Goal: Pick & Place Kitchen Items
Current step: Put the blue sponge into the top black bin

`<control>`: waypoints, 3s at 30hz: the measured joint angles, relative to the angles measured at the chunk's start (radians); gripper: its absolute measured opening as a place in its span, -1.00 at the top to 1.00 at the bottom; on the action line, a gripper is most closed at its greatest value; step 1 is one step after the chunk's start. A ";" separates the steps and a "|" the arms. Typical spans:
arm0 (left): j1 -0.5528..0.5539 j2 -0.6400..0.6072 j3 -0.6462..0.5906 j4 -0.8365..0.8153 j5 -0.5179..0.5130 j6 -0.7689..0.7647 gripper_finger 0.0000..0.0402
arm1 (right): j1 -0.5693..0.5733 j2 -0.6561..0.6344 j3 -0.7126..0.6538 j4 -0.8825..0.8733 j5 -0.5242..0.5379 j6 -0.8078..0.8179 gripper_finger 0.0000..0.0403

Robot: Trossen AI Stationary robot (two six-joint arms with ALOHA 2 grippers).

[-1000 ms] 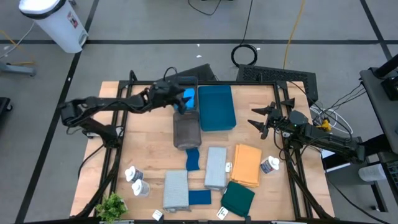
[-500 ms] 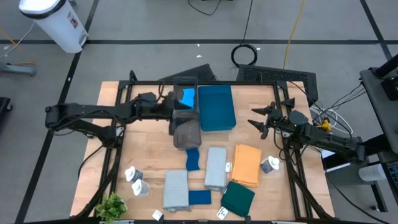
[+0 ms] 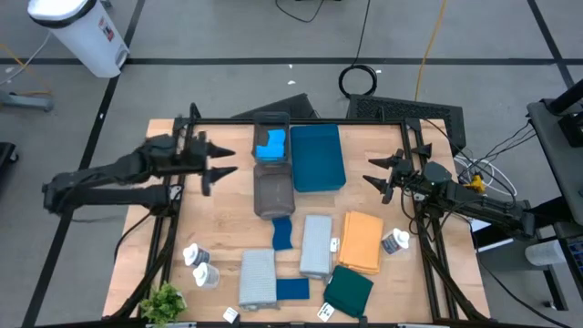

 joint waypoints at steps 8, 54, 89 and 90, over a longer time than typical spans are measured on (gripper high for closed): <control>0.000 -0.249 -0.188 -0.007 -0.074 -0.016 -0.22 | 0.000 0.000 0.000 0.000 0.000 0.000 -0.31; 0.000 -0.424 -0.364 -0.030 -0.045 -0.055 -0.23 | 0.029 0.019 -0.002 0.496 -0.331 0.134 -0.31; 0.000 -0.424 -0.363 -0.009 -0.053 -0.126 -0.23 | 0.723 1.496 1.280 -0.122 0.050 0.150 -0.31; 0.000 -0.424 -0.363 -0.009 -0.053 -0.126 -0.23 | 0.742 1.540 1.314 -0.145 0.050 0.159 -0.31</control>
